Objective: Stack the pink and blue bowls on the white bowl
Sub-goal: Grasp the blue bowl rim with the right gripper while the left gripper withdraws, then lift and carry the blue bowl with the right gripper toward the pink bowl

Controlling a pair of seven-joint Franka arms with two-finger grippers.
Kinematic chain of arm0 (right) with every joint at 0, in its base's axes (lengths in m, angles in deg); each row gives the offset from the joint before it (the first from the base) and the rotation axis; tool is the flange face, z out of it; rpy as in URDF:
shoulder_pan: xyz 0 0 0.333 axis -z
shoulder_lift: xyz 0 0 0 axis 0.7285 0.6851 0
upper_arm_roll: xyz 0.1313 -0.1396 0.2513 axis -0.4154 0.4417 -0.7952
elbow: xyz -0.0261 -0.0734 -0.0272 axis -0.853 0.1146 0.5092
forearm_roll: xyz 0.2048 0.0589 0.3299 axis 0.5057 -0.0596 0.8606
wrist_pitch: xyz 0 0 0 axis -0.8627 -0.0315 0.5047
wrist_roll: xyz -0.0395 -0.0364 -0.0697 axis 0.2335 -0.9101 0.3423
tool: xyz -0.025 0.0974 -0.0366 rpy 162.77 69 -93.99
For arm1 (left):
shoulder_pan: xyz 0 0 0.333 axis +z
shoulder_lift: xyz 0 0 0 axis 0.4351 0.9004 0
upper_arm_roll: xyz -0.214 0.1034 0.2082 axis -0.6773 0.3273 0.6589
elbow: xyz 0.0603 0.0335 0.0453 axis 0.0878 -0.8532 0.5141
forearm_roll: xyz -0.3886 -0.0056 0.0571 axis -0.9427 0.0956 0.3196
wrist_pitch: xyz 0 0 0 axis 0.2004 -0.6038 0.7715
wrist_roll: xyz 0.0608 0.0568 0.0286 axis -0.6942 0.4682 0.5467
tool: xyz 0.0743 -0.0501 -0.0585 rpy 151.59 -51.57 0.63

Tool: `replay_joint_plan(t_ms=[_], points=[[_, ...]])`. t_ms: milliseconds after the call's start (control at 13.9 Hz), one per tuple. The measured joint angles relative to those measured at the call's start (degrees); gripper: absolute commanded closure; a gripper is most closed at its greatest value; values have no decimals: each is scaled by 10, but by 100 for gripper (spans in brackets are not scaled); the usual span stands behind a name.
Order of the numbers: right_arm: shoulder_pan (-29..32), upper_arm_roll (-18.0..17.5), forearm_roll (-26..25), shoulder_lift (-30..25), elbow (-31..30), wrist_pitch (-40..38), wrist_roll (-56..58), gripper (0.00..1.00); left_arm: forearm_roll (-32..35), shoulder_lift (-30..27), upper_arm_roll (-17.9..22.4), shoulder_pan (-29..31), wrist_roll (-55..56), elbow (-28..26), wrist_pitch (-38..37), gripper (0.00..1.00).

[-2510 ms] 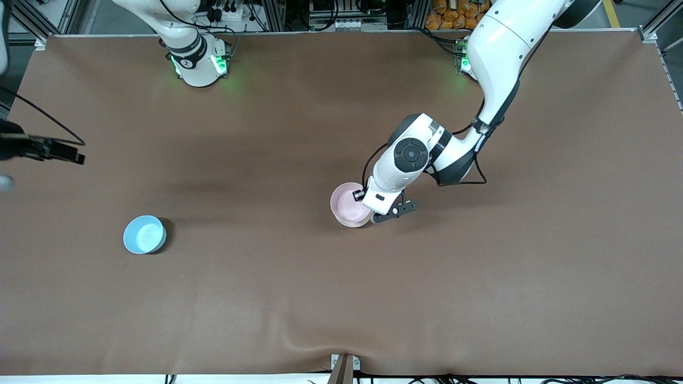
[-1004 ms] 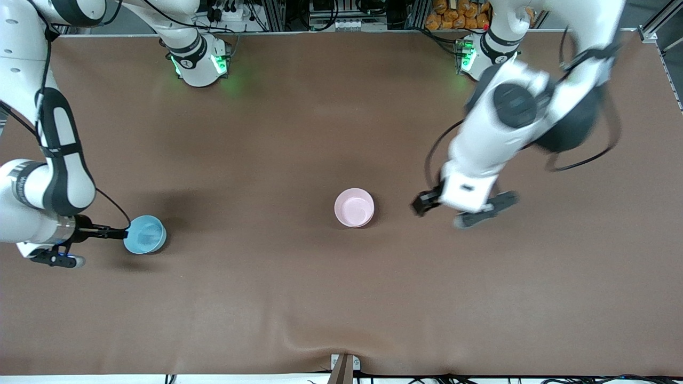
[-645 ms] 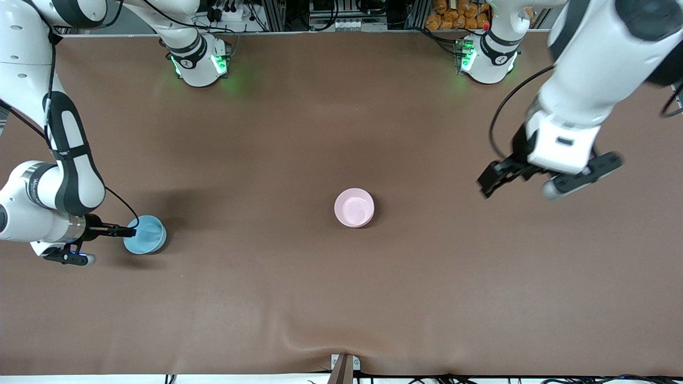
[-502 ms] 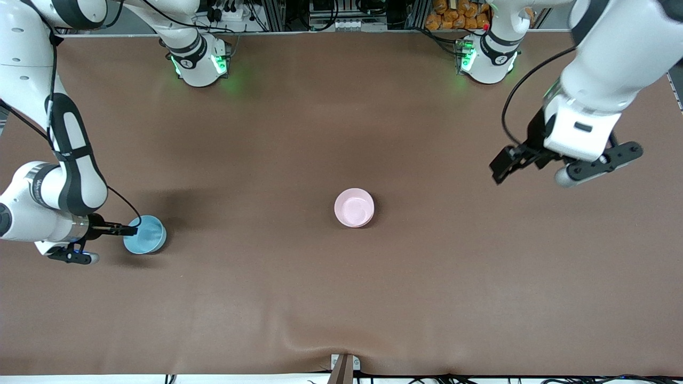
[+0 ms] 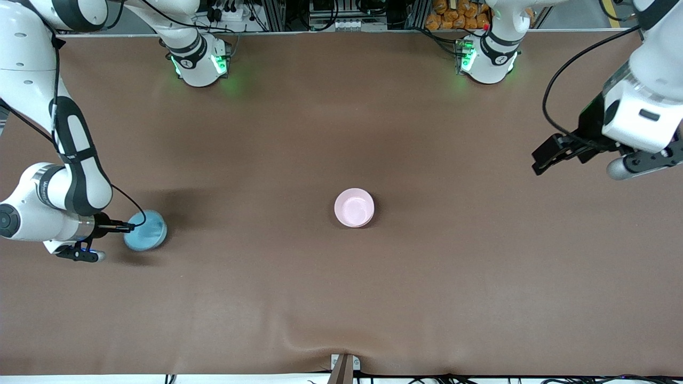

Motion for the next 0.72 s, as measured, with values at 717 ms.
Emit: replay_joint_plan(t_ms=[717], points=[[-4, -22, 26, -65, 8, -27, 26, 100, 0, -61, 165, -81, -170, -9, -80, 0]])
